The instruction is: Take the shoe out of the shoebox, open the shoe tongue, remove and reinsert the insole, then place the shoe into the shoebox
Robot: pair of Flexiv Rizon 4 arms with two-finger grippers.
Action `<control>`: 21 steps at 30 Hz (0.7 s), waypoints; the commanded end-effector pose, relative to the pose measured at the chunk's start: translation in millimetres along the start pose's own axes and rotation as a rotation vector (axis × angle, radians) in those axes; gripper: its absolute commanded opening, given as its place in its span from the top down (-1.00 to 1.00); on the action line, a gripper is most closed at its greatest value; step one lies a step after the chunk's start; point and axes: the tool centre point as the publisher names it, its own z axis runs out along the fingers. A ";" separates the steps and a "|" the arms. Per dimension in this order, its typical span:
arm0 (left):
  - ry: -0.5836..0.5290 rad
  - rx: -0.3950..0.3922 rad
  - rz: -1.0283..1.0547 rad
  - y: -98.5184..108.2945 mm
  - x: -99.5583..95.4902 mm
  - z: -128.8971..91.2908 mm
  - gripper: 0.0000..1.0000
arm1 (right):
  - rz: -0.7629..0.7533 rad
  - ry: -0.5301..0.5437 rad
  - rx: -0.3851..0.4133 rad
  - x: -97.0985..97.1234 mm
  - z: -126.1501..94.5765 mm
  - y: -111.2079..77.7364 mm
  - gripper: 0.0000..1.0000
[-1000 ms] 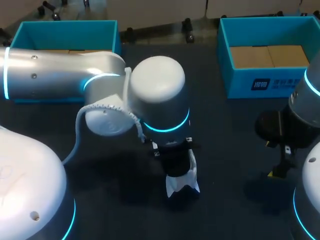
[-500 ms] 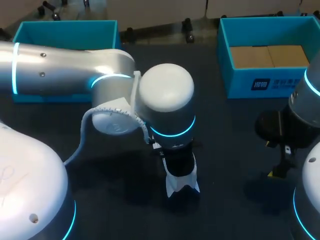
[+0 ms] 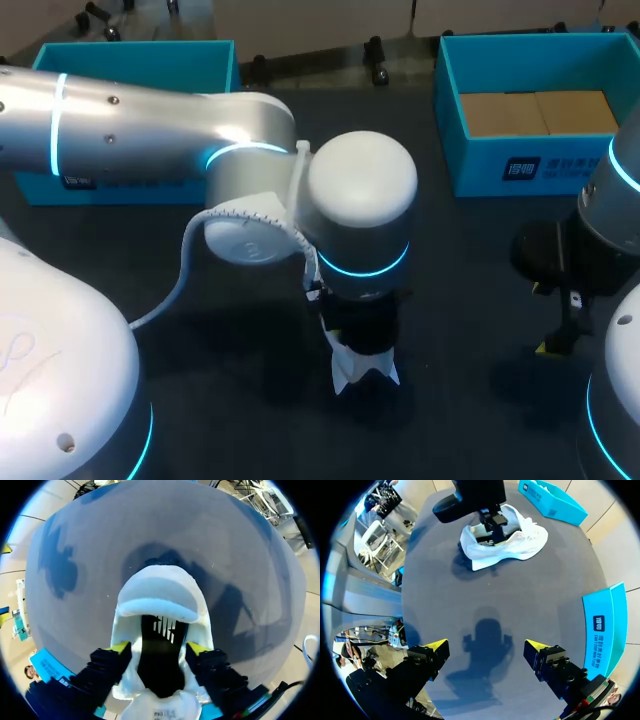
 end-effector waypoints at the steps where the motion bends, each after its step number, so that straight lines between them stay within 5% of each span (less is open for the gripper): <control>1: -0.002 -0.001 -0.004 3.8 3.0 -1.9 -0.98 | 0.000 -0.003 -0.001 1.5 1.0 -1.2 -1.00; 21: -0.010 0.032 -0.053 28.2 0.1 -10.7 -1.00 | 0.000 -0.003 -0.001 1.5 1.0 -1.2 -1.00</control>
